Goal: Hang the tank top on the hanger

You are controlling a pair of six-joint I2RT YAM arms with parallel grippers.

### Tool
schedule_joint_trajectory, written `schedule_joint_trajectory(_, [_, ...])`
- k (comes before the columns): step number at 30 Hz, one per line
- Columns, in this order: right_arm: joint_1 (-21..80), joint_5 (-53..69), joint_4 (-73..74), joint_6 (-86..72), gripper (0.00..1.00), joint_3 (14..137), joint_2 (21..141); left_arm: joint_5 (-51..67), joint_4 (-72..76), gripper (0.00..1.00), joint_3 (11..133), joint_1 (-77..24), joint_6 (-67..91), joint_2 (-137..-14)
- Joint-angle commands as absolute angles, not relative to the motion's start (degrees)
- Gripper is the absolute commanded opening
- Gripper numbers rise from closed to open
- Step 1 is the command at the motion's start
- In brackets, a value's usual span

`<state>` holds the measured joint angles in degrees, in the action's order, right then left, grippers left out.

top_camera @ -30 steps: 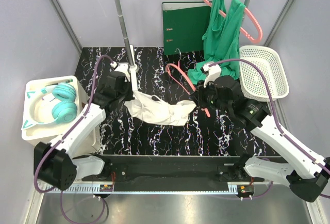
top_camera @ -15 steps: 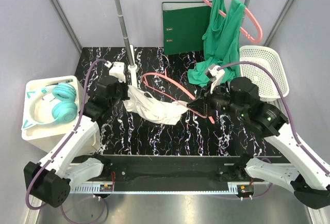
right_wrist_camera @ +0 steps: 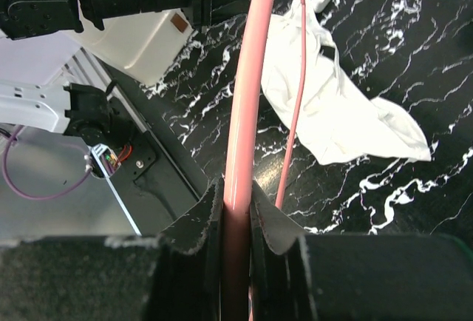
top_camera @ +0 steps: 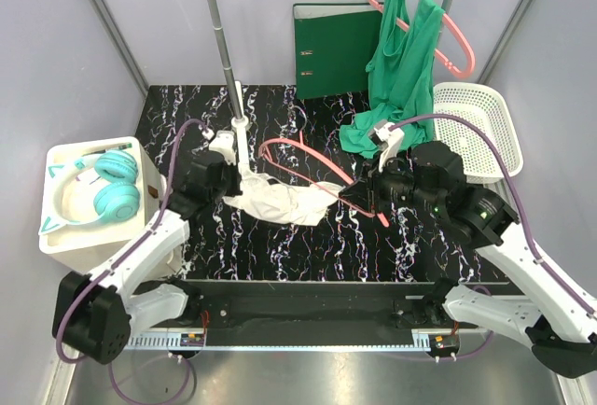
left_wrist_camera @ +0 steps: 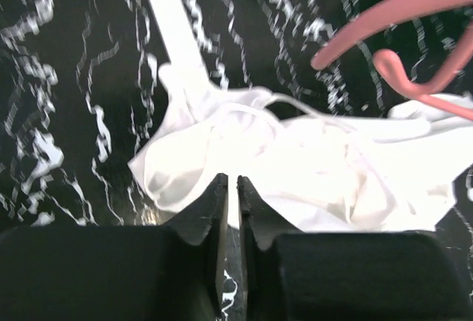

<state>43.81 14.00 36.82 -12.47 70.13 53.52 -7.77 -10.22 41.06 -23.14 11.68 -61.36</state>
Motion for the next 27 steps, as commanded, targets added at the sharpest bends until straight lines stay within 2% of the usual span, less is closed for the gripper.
schedule_joint_trajectory(1, [43.59,13.09,34.37,-12.66,0.00,69.26,53.70,-10.72,-4.32,0.04,38.24,-23.20,14.59,-62.32])
schedule_joint_trajectory(2, [43.59,13.62,34.02,-12.48,0.00,69.17,53.70,-11.24,-3.26,0.00,36.75,-23.20,14.76,-61.88])
schedule_joint_trajectory(6, [43.68,12.24,33.93,-12.57,0.00,68.82,54.49,-12.92,1.65,0.02,33.58,-23.20,15.90,-58.71])
schedule_joint_trajectory(8, [43.59,9.77,34.28,-13.09,0.00,68.82,55.63,-9.87,4.30,0.13,32.87,-23.12,17.30,-60.72])
schedule_joint_trajectory(10, [43.59,5.55,34.37,-14.23,0.00,69.17,57.47,-6.78,6.32,0.20,34.35,-23.12,18.19,-63.53])
schedule_joint_trajectory(15, [40.70,-6.04,36.12,-18.01,0.00,70.57,61.78,-1.14,7.12,0.31,40.42,-24.61,18.02,-76.01])
schedule_joint_trajectory(19, [34.55,-1.94,35.95,-20.82,0.00,69.70,61.79,-0.35,7.03,0.39,44.72,-26.01,15.39,-82.43])
schedule_joint_trajectory(24, [32.52,-0.18,35.86,-20.92,0.00,68.29,60.30,2.02,6.77,0.50,47.36,-26.45,11.70,-87.09])
schedule_joint_trajectory(27, [32.35,1.84,35.95,-21.36,0.00,67.68,59.85,1.94,3.35,0.51,50.44,-26.37,10.02,-90.25])
